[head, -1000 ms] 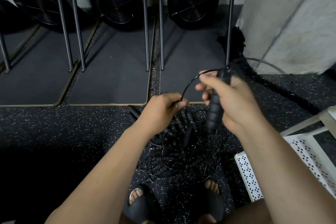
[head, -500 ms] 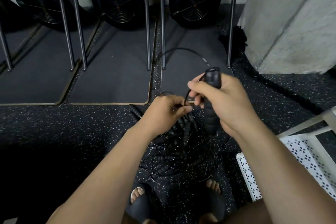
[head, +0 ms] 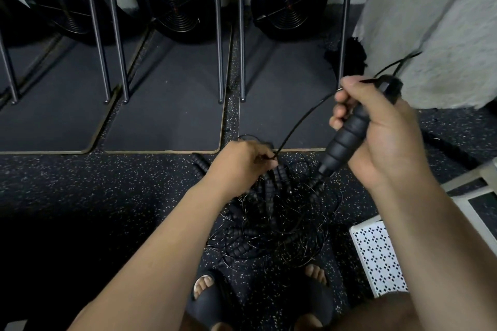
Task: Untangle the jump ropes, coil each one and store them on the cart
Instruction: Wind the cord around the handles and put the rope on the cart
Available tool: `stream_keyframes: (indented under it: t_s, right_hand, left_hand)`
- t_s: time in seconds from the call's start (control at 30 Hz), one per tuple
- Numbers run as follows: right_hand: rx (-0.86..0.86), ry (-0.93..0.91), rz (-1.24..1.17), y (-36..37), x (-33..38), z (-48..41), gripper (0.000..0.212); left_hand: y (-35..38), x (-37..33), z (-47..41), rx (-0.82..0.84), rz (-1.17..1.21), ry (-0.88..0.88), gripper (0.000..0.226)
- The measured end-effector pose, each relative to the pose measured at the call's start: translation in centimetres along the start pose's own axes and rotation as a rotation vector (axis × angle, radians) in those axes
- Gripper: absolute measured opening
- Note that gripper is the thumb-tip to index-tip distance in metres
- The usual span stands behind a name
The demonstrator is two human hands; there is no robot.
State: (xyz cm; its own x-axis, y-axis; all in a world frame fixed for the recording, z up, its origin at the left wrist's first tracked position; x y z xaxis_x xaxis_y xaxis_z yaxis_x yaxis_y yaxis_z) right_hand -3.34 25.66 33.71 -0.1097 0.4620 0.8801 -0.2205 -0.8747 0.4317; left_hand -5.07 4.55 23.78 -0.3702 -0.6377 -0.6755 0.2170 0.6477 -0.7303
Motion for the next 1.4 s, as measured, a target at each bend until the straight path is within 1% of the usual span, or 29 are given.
stream_keyframes:
  t_s: [0.07,0.1,0.2,0.27,0.33,0.4,0.47,0.53,0.6,0.73,0.83,0.9,1.0,1.1,1.2,1.3,1.4]
  right_hand:
    - [0.018,0.058,0.071,0.3,-1.1,-0.2,0.004]
    - [0.025,0.091,0.143,0.5,-2.0,-0.2,0.005]
    - [0.055,0.168,0.462,1.1,-4.6,-0.2,0.006]
    - [0.090,0.161,0.666,1.4,-5.7,-0.1,0.004]
    - [0.079,0.120,0.837,1.4,-6.1,-0.2,0.004]
    - [0.055,0.088,0.922,1.3,-5.9,-0.3,0.004]
    - [0.043,0.051,0.950,1.5,-5.7,-0.2,0.005]
    - [0.021,0.024,0.928,1.5,-5.3,0.0,0.006]
    - [0.012,0.022,0.842,1.5,-4.8,0.1,0.006]
    - [0.051,0.032,0.643,1.9,-3.4,0.5,0.005]
    - [0.058,0.020,0.535,2.3,-2.8,0.8,0.009]
    - [0.049,0.028,0.488,2.3,-2.7,0.8,0.012]
    - [0.059,0.043,0.445,2.2,-2.7,0.8,0.014]
    - [0.109,0.053,0.417,2.4,-2.7,1.0,0.012]
    - [0.125,0.016,0.389,2.5,-2.1,1.2,0.009]
    - [0.110,-0.055,0.333,2.3,-0.9,1.5,0.011]
    - [0.085,-0.077,0.186,1.8,0.3,1.4,0.010]
  left_hand:
    - [-0.1,-0.2,-0.2,-0.048,0.002,0.057,0.008]
    - [-0.1,-0.3,-0.2,-0.068,0.018,0.075,0.009]
    - [-0.3,-1.0,-0.3,-0.113,0.015,0.140,0.009]
    - [-0.5,-1.5,-0.3,-0.136,0.021,0.203,0.013]
    - [-0.7,-1.7,-0.4,-0.151,0.036,0.226,0.017]
    - [-0.8,-1.6,-0.4,-0.147,0.070,0.205,0.012]
    - [-1.0,-1.2,-0.3,-0.130,0.089,0.174,0.005]
    - [-1.3,-0.6,-0.3,-0.117,0.074,0.136,0.017]
    - [-1.6,-0.1,-0.2,-0.129,0.047,0.099,0.021]
    - [-2.7,-0.1,-0.1,-0.264,-0.094,0.018,0.023]
    - [-2.9,-1.7,0.1,-0.318,-0.013,-0.014,0.026]
    - [-2.3,-2.8,0.2,-0.297,0.108,-0.024,0.025]
    - [-1.2,-3.9,0.2,-0.239,0.205,0.062,0.020]
    - [-0.9,-3.4,0.0,-0.237,0.189,0.112,0.008]
    - [-0.9,-2.7,-0.1,-0.210,0.152,0.150,0.005]
    - [-0.8,-1.9,-0.2,-0.152,0.103,0.126,0.013]
    - [-0.4,-1.3,-0.3,-0.072,0.067,0.099,0.013]
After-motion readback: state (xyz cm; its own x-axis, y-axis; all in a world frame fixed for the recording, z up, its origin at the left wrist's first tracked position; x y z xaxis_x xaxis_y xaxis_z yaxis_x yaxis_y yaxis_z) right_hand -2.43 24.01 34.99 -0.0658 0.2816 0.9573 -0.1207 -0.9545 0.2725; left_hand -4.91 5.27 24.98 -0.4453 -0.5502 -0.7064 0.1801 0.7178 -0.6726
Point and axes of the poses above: each hand's wrist, its own z-axis away from the middle knuckle, its own y-axis out of the palm, x = y × z, the point moved 5 cm from there along -z, towards the middle knuckle, and after that the axes turned 9 degrees about y, right-handed, at the moved point
